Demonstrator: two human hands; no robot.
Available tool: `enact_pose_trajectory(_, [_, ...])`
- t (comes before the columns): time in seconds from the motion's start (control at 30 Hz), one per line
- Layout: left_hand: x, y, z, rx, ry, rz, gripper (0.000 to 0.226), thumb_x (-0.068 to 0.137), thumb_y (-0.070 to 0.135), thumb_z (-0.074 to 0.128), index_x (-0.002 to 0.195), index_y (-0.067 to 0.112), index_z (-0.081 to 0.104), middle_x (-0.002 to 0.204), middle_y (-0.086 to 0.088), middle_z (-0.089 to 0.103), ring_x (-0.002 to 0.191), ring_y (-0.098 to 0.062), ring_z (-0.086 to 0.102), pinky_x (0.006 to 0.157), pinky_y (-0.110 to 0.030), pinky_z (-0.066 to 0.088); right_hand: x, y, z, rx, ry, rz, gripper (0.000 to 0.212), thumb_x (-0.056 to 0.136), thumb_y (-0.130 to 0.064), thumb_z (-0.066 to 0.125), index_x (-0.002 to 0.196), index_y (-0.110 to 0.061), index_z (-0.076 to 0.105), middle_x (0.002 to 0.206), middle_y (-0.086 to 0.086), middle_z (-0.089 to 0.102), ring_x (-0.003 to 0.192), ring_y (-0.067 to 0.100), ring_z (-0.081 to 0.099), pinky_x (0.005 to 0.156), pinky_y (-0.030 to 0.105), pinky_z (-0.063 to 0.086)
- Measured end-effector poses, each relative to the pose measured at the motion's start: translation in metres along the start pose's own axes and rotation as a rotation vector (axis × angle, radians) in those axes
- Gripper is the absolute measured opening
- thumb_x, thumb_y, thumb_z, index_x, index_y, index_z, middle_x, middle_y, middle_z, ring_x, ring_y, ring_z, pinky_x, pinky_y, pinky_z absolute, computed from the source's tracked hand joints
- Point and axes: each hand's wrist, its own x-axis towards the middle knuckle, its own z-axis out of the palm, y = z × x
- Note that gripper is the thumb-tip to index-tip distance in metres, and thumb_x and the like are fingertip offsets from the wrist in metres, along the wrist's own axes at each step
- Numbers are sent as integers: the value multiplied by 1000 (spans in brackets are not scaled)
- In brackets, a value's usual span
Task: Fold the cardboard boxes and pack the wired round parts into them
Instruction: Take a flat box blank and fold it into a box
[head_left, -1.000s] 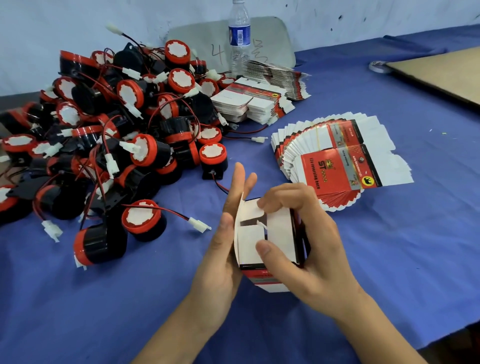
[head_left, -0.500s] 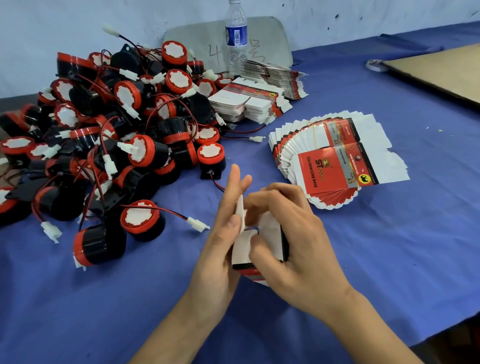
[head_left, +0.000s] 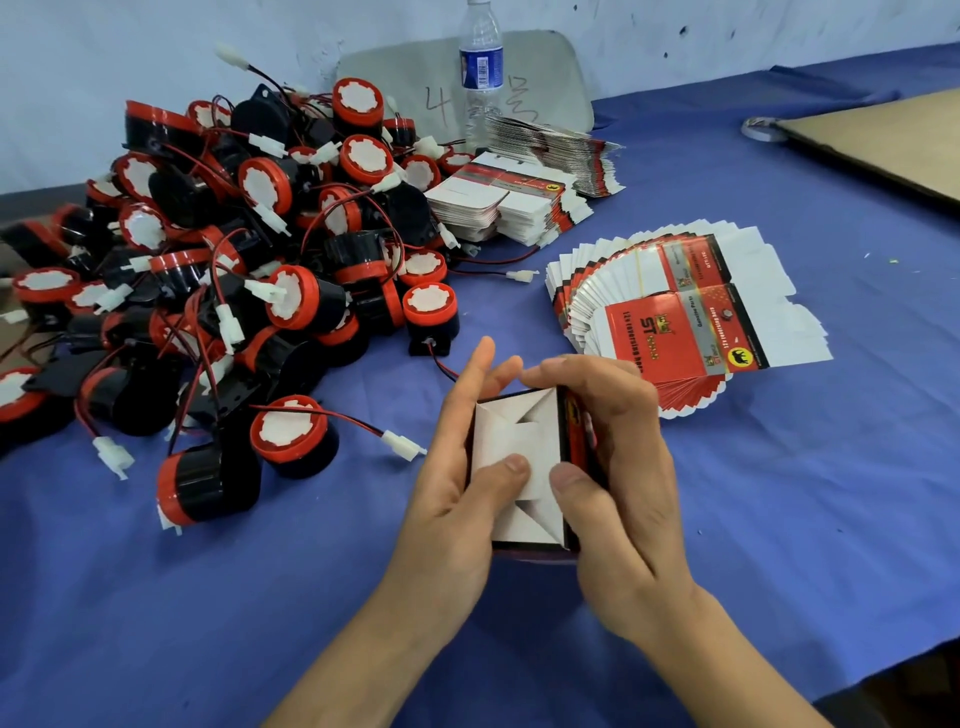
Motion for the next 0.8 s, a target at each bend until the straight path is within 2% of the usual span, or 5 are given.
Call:
enact_pose_trajectory(0.1, [0,0,-1,21,4,42,65,77,20,56,132,53,49,143,9,50,126,-14,54,92,-27,49,1,-1,4,-27,-4,-4,51,72,-4,39,119,-24,44,116,-8,51,106,12,51,86,21,41])
enact_pose_trajectory(0.2, [-1,-1,-2,87,6,53,72,82,6,49,130,59,46,143,15,48,130,-12,50,98,-34,46,3,-2,5,-45,2,-17,58,68,-3,39,121,-25,43,117,-20,48,106,11,52,86,19,41])
enact_pose_trajectory(0.27, [-1,-1,-2,132,0,64,77,83,2,44,130,62,43,143,21,46,130,-10,49,94,-29,48,2,-2,5,-34,3,-22,58,67,-2,39,120,-25,44,117,-21,49,106,14,54,87,21,42])
enact_pose_trajectory(0.67, [0,0,-1,165,25,79,78,82,-1,44,135,55,39,143,24,45,132,-1,43,92,-15,45,-1,3,6,21,31,-19,58,67,-1,38,120,-23,44,116,-7,54,107,19,57,88,28,45])
enact_pose_trajectory(0.8, [1,1,-1,144,20,24,79,80,0,45,139,50,33,146,25,39,138,-1,35,107,-29,40,-2,3,6,22,43,-3,56,69,-2,39,118,-28,45,111,4,56,94,27,57,76,40,48])
